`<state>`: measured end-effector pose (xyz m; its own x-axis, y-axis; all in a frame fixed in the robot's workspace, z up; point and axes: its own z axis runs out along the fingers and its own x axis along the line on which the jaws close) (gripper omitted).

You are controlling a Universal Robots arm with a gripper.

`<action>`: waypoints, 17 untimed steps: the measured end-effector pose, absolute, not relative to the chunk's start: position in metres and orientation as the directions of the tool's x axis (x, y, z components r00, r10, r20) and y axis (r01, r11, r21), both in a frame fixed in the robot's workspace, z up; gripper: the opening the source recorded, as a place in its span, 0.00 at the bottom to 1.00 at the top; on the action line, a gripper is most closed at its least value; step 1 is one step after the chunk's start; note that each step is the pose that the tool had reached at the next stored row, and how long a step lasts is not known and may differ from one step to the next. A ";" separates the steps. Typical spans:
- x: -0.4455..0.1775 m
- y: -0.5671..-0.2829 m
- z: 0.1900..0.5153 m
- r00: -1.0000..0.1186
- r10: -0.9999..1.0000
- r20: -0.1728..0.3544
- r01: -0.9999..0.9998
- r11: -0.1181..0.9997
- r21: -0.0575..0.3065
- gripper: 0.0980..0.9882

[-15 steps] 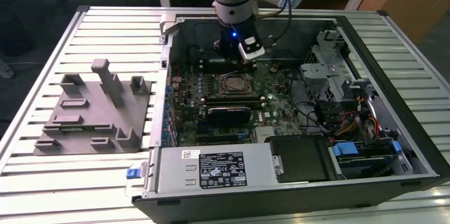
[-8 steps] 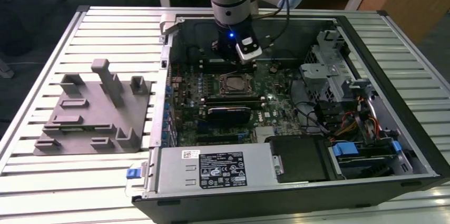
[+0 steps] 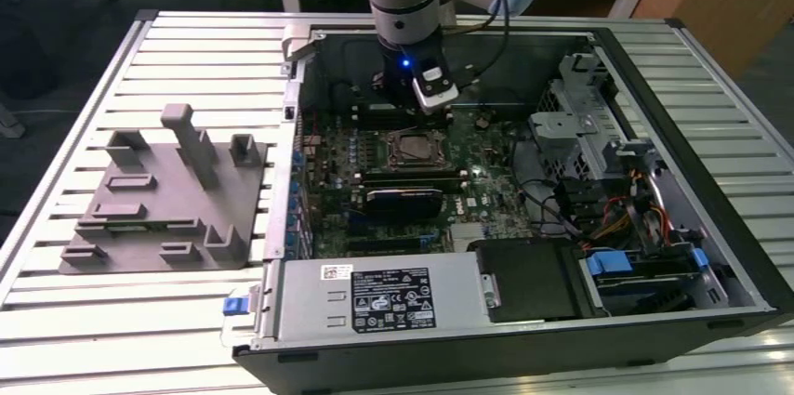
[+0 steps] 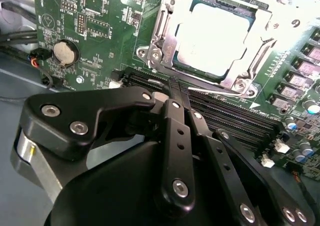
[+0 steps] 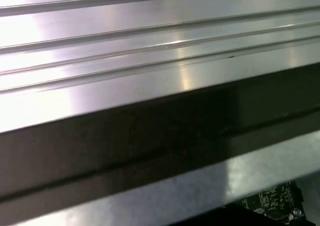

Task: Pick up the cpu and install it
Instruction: 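Install the first cpu locking lever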

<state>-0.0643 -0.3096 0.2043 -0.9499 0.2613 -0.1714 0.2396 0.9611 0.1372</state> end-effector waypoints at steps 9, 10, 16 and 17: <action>-0.064 -0.303 0.202 -0.933 0.315 -0.172 0.294 0.946 0.137 0.01; -0.064 -0.303 0.202 -0.932 0.320 -0.172 0.299 0.944 0.137 0.01; -0.065 -0.303 0.201 -0.927 0.333 -0.173 0.312 0.940 0.138 0.01; -0.065 -0.303 0.201 -0.926 0.334 -0.173 0.313 0.940 0.138 0.01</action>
<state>-0.0650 -0.3028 0.2005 -0.9265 0.3342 -0.1732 0.3132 0.9397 0.1377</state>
